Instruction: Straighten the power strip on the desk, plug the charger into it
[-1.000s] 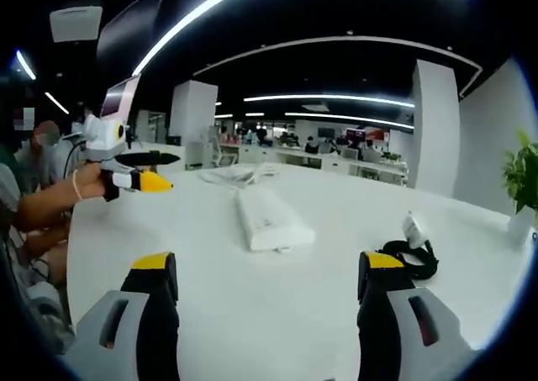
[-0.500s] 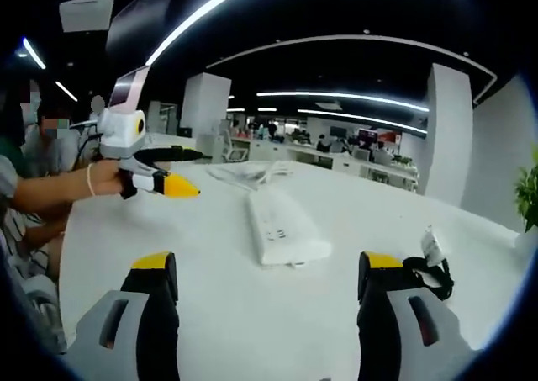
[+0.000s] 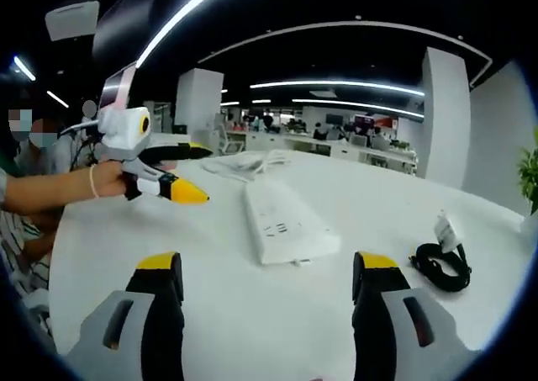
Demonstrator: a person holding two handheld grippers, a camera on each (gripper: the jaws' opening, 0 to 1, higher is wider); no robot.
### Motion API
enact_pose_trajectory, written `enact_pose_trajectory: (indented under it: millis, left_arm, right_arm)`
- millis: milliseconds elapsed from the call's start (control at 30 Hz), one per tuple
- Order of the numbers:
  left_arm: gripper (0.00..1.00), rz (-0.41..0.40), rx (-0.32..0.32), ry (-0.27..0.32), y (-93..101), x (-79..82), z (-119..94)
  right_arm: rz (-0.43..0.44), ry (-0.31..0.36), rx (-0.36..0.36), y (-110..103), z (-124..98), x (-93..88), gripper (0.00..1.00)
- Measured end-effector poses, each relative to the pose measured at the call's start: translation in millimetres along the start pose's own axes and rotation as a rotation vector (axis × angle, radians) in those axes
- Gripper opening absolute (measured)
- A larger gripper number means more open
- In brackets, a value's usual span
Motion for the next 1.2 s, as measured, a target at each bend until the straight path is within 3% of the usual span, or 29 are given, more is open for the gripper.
enact_pose_trajectory:
  millis: [367, 600, 1033, 1100, 1200]
  left_arm:
    - [0.88, -0.018, 0.002, -0.025, -15.7, -5.7, 14.9]
    - [0.88, -0.062, -0.055, -0.016, -22.7, -11.1, 30.7]
    - [0.87, -0.109, -0.074, -0.060, -31.7, -16.1, 47.0]
    - [0.87, -0.134, -0.080, -0.062, -34.3, -16.5, 48.8]
    - [0.86, -0.248, -0.089, -0.023, -37.1, -14.5, 51.2]
  right_arm:
    - [-0.003, -0.026, 0.008, -5.3, 14.6, 6.5, 0.81]
    - [0.031, -0.068, -0.009, -3.6, 24.4, 3.1, 0.81]
    - [0.087, -0.097, -0.052, 2.4, 33.9, 5.0, 0.78]
    - [0.083, -0.105, -0.068, 4.0, 34.3, 4.4, 0.75]
    - [0.101, -0.106, -0.079, 7.5, 37.6, 4.8, 0.75]
Point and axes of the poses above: the point that each gripper's makers call its tool centre point, and the gripper's own axes: z roughly forward along the fingers, y roughly to its right, x roughly out of its top, the point moved 8 cm from there along -z, roughly backward along the fingers, and after that the axes turned 5 degrees about z, right-handed, at the moved point
